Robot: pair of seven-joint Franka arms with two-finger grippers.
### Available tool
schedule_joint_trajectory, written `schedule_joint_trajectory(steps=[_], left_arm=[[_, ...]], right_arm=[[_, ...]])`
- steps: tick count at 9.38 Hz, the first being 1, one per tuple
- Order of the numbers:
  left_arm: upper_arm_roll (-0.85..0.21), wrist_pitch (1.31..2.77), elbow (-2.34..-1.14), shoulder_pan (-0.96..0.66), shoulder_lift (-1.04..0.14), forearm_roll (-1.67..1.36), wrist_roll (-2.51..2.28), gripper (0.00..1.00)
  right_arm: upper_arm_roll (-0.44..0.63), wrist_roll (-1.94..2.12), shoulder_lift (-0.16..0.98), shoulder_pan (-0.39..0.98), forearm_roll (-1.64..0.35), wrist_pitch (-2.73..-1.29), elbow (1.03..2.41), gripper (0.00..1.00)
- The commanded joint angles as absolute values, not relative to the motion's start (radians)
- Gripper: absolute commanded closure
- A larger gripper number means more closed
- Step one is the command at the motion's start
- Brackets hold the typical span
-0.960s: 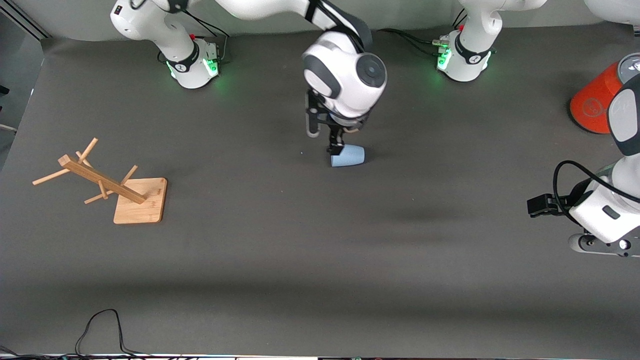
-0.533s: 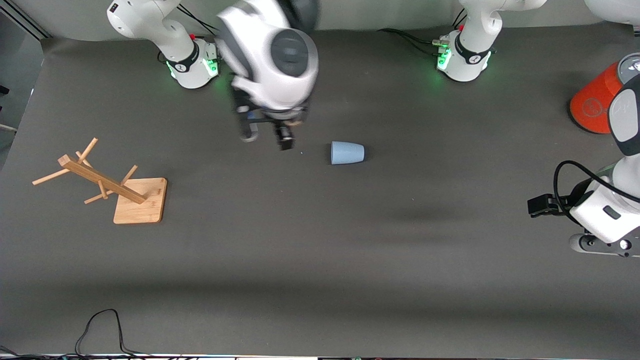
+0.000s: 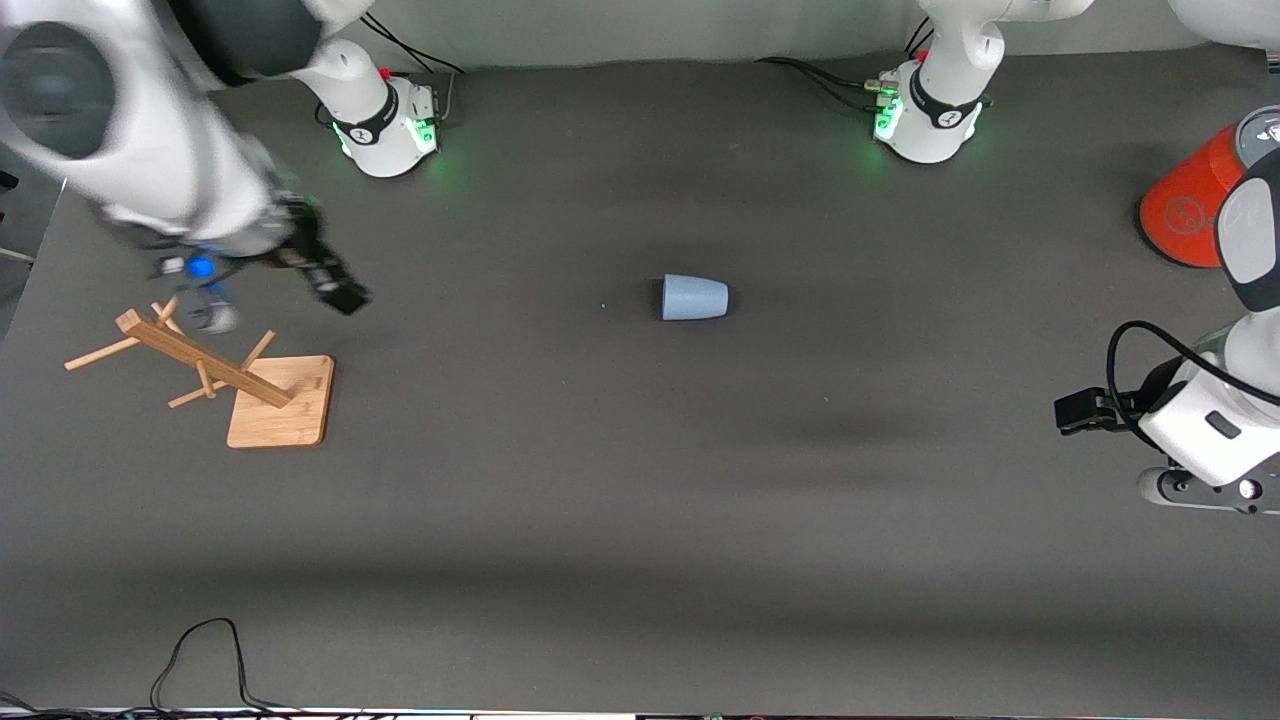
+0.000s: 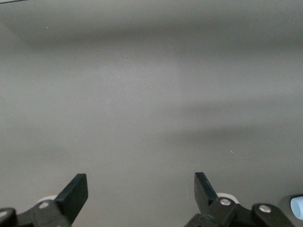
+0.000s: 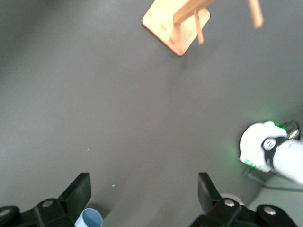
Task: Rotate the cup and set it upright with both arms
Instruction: 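Withdraw the right gripper back beside the wooden stand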
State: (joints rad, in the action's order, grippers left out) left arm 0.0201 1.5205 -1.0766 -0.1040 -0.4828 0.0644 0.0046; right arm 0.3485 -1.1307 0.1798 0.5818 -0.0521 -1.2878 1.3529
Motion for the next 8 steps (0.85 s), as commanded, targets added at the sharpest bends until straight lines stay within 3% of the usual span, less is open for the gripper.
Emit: schedule_joint_trajectory(steps=[1,6,8], left_arm=[[0.023,1.502,-1.058,-0.106,-0.486,0.058,0.018,0.00],[0.023,1.511,-1.075,-0.112,-0.479,0.060,0.003,0.00],[0.023,1.512,-1.080,-0.107,-0.476,0.057,0.003,0.00]], right_arm=[[0.338,-0.912,0.040,0.482,-0.064,-1.391,1.521,0.00],[0.195,-0.285,0.012,0.143,-0.054,-1.471,1.557,0.00],[0.164,-0.085,0.012,0.097,-0.043,-1.521,1.555,0.00]])
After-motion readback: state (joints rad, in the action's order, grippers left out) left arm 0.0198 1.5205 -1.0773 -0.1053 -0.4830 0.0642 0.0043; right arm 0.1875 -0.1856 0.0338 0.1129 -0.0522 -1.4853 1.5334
